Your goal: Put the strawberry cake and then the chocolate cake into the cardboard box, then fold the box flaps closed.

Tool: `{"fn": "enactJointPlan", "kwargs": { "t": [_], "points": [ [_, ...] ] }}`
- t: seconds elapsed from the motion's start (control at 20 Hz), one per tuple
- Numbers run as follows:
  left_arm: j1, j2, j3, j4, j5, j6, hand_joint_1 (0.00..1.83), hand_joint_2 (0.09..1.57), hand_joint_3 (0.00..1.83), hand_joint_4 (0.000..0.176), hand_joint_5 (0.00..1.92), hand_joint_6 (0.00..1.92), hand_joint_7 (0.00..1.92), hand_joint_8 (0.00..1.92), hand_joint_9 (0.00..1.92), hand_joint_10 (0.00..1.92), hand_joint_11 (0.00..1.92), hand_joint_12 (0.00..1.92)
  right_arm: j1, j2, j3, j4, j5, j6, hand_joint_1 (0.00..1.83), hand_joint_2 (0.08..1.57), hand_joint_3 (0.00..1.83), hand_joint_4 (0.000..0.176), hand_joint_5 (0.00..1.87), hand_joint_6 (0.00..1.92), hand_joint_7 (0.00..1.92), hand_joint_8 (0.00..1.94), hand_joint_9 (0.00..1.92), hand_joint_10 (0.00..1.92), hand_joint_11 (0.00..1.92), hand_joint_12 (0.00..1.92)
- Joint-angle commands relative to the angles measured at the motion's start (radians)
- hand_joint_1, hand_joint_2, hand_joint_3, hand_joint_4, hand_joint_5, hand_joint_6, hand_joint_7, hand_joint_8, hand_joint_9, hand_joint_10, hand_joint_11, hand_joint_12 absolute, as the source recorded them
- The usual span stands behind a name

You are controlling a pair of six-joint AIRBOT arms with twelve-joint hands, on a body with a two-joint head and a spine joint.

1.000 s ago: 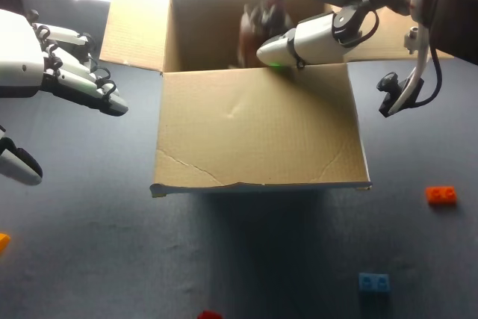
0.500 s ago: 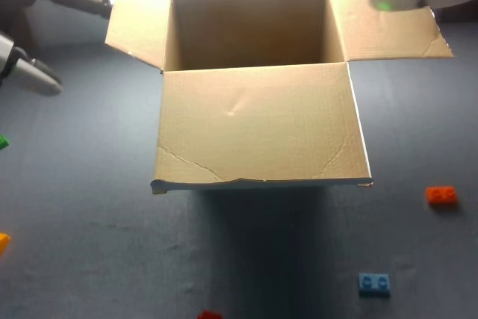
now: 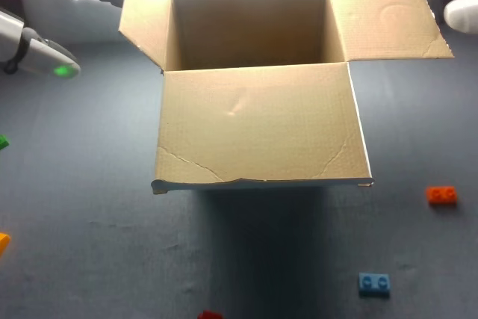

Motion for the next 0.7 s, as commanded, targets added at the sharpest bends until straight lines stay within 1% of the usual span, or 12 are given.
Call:
{"fn": "enactJointPlan", "kwargs": {
  "t": [0.0, 0.1, 0.2, 0.3, 0.35, 0.4, 0.45, 0.65],
  "points": [
    [-0.019, 0.011, 0.000, -0.074, 0.008, -0.001, 0.20, 1.14, 0.02, 0.037, 0.35, 0.00, 0.41, 0.00, 0.52, 0.00, 0.07, 1.18, -0.006, 0.025, 0.001, 0.005, 0.155, -0.003, 0.03, 1.18, 0.02, 0.000, 0.12, 0.00, 0.18, 0.00, 0.20, 0.00, 0.00, 0.60],
    [-0.027, 0.011, -0.005, -0.081, 0.003, -0.004, 0.14, 1.16, 0.02, 0.038, 0.36, 0.01, 0.42, 0.00, 0.51, 0.00, 0.07, 1.18, -0.072, 0.039, -0.011, 0.005, 0.172, -0.003, 0.00, 1.20, 0.01, 0.000, 0.13, 0.00, 0.20, 0.00, 0.22, 0.01, 0.00, 0.71],
    [-0.029, 0.012, -0.015, -0.084, -0.002, -0.011, 0.11, 1.16, 0.02, 0.035, 0.35, 0.00, 0.42, 0.00, 0.51, 0.00, 0.08, 1.17, -0.135, 0.048, -0.030, 0.005, 0.206, -0.006, 0.00, 1.21, 0.01, 0.000, 0.12, 0.00, 0.17, 0.00, 0.21, 0.00, 0.00, 0.67],
    [-0.029, 0.016, -0.043, -0.088, -0.010, -0.020, 0.13, 1.16, 0.01, 0.034, 0.35, 0.00, 0.43, 0.00, 0.51, 0.00, 0.07, 1.17, -0.206, 0.053, -0.062, 0.005, 0.257, -0.034, 0.02, 1.20, 0.00, 0.000, 0.14, 0.01, 0.20, 0.01, 0.22, 0.00, 0.00, 0.73],
    [-0.029, 0.018, -0.054, -0.088, -0.010, -0.021, 0.13, 1.16, 0.01, 0.034, 0.35, 0.00, 0.43, 0.00, 0.51, 0.00, 0.07, 1.17, -0.223, 0.053, -0.070, 0.005, 0.270, -0.043, 0.02, 1.20, 0.00, 0.000, 0.14, 0.01, 0.20, 0.01, 0.22, 0.00, 0.00, 0.73],
    [-0.029, 0.022, -0.073, -0.086, -0.010, -0.023, 0.11, 1.16, 0.01, 0.037, 0.34, 0.00, 0.42, 0.00, 0.51, 0.00, 0.07, 1.17, -0.248, 0.054, -0.084, 0.005, 0.286, -0.049, 0.02, 1.20, 0.00, 0.000, 0.15, 0.01, 0.20, 0.01, 0.22, 0.00, 0.00, 0.75],
    [-0.028, 0.025, -0.086, -0.084, -0.010, -0.023, 0.11, 1.16, 0.01, 0.034, 0.35, 0.00, 0.43, 0.00, 0.52, 0.00, 0.07, 1.17, -0.262, 0.054, -0.092, 0.005, 0.291, -0.049, 0.03, 1.21, 0.00, 0.000, 0.15, 0.01, 0.21, 0.00, 0.22, 0.00, 0.00, 0.74],
    [-0.007, 0.024, -0.126, -0.074, -0.010, -0.024, 0.11, 1.16, 0.01, 0.033, 0.35, 0.00, 0.43, 0.00, 0.52, 0.00, 0.07, 1.17, -0.306, 0.051, -0.134, 0.005, 0.323, -0.055, 0.04, 1.21, 0.00, 0.000, 0.15, 0.01, 0.21, 0.00, 0.22, 0.00, 0.00, 0.73]
  ]
}}
